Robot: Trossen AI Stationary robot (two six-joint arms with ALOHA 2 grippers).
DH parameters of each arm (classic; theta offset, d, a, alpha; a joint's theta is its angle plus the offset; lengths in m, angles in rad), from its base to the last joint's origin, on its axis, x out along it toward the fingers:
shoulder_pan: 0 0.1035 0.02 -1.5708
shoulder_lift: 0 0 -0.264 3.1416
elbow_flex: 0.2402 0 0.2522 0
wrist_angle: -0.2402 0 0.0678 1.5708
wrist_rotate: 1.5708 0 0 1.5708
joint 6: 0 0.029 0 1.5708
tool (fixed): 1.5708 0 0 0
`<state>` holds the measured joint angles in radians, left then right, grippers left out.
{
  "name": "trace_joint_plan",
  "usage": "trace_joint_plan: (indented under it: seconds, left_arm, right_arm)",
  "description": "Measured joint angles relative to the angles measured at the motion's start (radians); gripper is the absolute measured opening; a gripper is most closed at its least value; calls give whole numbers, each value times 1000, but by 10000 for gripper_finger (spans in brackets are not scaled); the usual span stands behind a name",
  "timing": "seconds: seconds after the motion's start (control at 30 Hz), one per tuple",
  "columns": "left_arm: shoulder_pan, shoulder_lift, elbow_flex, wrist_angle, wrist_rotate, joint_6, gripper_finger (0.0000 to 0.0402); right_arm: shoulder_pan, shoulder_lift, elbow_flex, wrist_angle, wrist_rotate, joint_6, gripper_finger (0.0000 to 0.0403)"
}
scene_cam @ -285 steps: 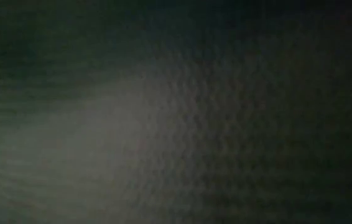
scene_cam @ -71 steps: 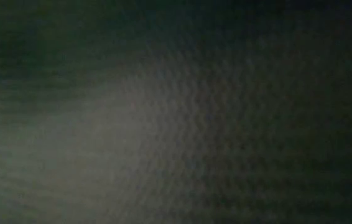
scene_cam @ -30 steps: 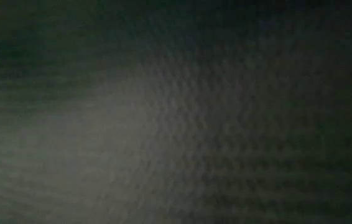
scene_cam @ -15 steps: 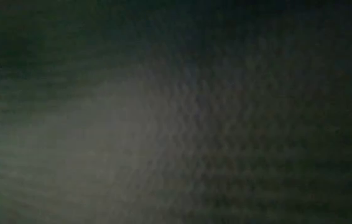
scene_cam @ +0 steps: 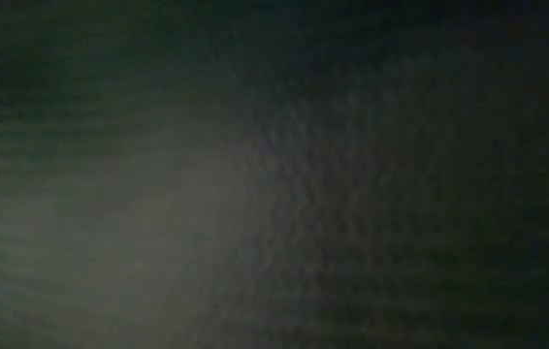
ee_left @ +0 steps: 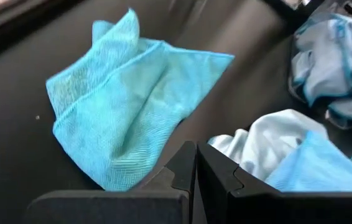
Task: Sort microfiber towel by color & place in baskets
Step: Put the blue towel into the bottom transparent bin
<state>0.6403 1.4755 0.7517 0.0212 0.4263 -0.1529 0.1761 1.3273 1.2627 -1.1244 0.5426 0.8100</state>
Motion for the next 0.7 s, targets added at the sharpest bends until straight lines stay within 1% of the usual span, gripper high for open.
trace_joint_plan:
  seconds: [0.2,0.4,0.57,0.7]
  left_arm:
    - [-4,91,50,3,0,-18,0]
    - [-12,185,156,-27,2,-15,0]
    - [-14,284,279,-132,-1,-14,0]
    - [-30,356,384,-291,0,38,0]
  right_arm:
    - [0,0,-11,-2,0,-5,93]
    - [0,0,-28,-3,0,-14,93]
    - [0,0,-39,-6,0,-23,93]
    - [0,0,-40,-25,0,-25,93]
